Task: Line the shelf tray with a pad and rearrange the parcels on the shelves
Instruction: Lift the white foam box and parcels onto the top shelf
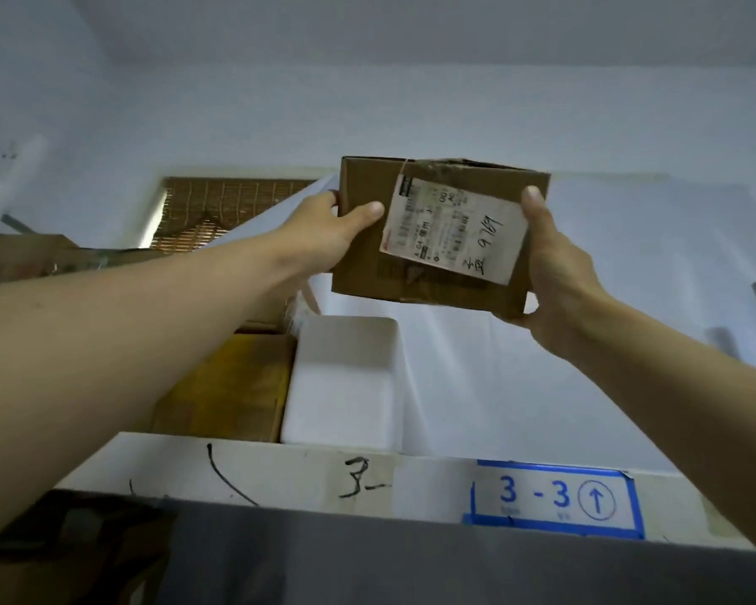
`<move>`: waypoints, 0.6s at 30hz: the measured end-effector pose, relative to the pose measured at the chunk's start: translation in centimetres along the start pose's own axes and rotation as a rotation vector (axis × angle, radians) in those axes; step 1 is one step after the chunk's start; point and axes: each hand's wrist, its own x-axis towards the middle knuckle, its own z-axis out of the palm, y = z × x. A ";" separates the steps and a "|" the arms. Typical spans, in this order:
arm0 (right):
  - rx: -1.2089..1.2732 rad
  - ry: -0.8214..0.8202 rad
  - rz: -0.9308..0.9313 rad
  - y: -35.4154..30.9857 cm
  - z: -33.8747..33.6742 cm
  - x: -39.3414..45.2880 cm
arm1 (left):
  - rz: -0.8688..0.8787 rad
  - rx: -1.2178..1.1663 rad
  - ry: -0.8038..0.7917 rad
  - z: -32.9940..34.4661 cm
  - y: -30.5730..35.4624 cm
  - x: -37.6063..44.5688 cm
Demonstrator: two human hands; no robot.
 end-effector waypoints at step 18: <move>-0.113 -0.248 -0.130 9.5 5.8 5.7 | 0.072 0.671 0.294 -0.5 -9.2 3.3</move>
